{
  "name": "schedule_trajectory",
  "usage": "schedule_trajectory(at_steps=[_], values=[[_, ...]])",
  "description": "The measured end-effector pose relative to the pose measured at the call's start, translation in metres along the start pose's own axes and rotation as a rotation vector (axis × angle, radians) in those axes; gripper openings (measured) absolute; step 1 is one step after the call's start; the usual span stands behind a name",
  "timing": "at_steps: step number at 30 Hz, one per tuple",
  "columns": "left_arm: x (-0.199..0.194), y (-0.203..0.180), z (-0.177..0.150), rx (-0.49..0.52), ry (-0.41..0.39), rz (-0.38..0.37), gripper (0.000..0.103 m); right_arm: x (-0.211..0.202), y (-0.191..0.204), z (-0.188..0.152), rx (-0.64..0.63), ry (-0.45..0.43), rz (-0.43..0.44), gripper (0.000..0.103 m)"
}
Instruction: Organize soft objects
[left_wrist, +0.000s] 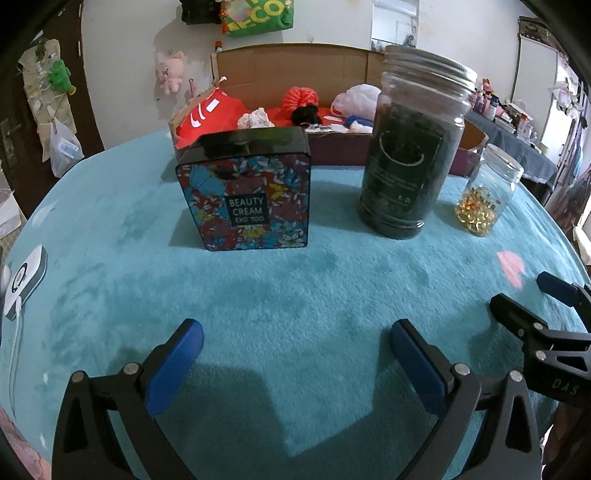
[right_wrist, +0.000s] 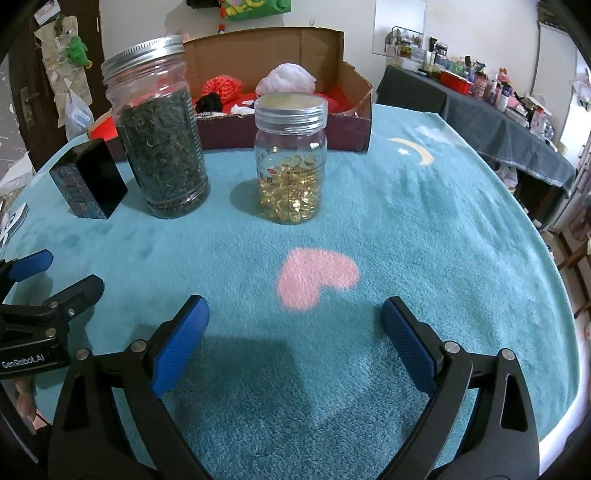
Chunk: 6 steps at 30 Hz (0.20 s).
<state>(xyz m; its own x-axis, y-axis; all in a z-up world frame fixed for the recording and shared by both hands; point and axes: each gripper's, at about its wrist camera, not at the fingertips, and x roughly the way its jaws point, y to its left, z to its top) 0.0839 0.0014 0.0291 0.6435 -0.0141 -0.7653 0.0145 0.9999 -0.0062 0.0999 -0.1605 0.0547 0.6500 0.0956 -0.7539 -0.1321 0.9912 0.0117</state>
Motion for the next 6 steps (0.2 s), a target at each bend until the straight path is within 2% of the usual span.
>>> schedule_trajectory(at_steps=[6], values=[[0.0001, 0.0011, 0.0014, -0.001, 0.001, -0.003, 0.103, 0.0006, -0.002, 0.0004, 0.001, 0.0, -0.001, 0.097]])
